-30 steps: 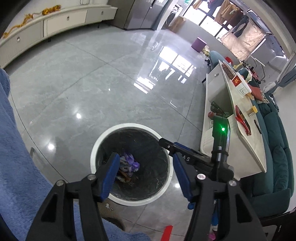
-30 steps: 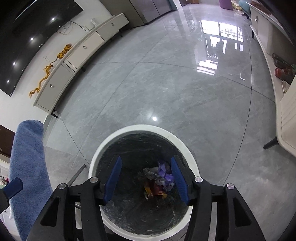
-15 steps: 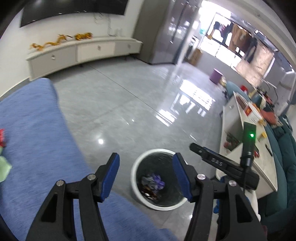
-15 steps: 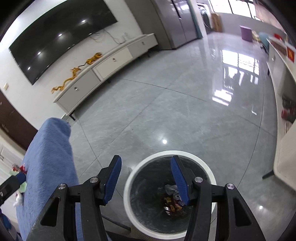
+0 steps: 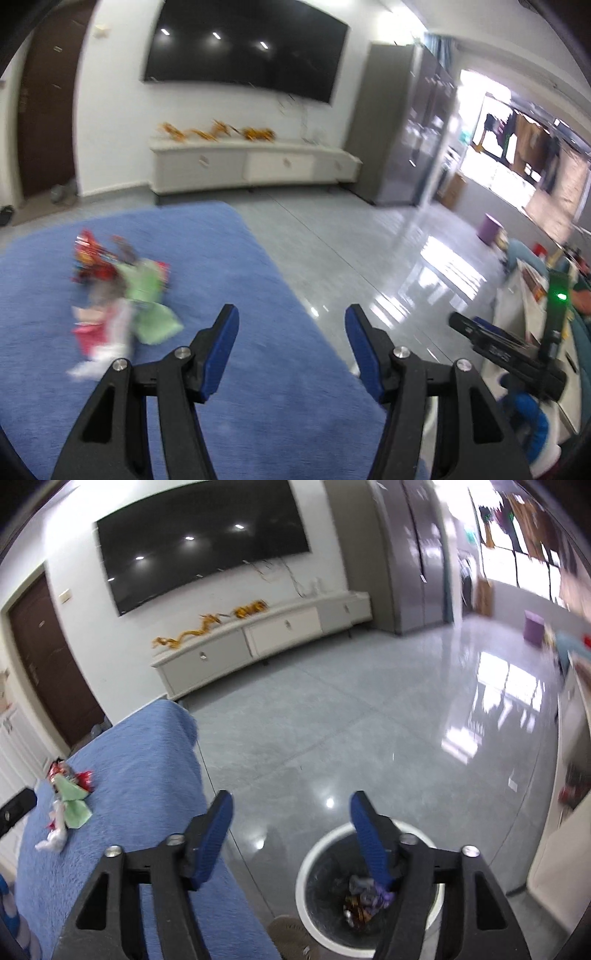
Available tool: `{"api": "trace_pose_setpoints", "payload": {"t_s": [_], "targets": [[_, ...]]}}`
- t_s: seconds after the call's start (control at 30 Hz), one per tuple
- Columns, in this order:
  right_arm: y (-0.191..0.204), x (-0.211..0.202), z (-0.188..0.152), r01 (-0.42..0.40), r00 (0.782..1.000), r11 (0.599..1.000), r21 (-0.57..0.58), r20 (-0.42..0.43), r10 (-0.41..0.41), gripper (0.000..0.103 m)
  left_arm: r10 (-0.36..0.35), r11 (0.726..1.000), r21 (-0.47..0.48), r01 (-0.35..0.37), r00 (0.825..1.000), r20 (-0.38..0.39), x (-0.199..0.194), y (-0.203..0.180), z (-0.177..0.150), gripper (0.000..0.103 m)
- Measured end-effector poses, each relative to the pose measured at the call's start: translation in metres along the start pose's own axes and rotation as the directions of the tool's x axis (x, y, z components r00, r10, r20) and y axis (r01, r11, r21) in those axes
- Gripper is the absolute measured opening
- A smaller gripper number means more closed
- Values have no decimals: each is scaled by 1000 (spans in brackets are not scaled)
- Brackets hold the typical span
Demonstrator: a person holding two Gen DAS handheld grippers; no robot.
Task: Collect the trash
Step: 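Move both grippers back to the remaining trash on the rug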
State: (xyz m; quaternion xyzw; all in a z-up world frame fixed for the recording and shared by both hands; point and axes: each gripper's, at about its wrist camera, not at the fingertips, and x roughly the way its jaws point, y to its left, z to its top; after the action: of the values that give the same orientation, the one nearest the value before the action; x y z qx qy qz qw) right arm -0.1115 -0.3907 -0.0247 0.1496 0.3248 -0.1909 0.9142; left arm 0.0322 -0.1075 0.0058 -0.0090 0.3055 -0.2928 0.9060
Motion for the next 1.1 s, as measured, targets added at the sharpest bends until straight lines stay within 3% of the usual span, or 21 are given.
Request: {"api": "trace_pose_setpoints", "payload": {"t_s": [0.1, 0.27, 0.43, 0.57, 0.7, 1.1], "targets": [[33, -10, 3, -20, 999, 997, -76, 38, 23, 72, 65, 998, -18, -64, 996, 61, -17, 16, -1, 58], [79, -23, 0, -42, 994, 983, -179, 90, 59, 80, 170, 985, -63, -162, 974, 153, -45, 44, -6, 59], [113, -38, -2, -36, 984, 972, -231, 160, 74, 84, 190, 979, -105, -174, 966, 174, -60, 62, -8, 62], [134, -58, -3, -2, 964, 970, -242, 258, 67, 97, 193, 976, -135, -170, 965, 176, -69, 75, -10, 64], [148, -68, -2, -5, 950, 969, -247, 300, 81, 97, 192, 975, -149, -166, 965, 180, -75, 80, -12, 64], [143, -55, 2, -169, 948, 969, -180, 241, 210, 103, 191, 971, -177, -160, 966, 176, -71, 96, -20, 64]]}}
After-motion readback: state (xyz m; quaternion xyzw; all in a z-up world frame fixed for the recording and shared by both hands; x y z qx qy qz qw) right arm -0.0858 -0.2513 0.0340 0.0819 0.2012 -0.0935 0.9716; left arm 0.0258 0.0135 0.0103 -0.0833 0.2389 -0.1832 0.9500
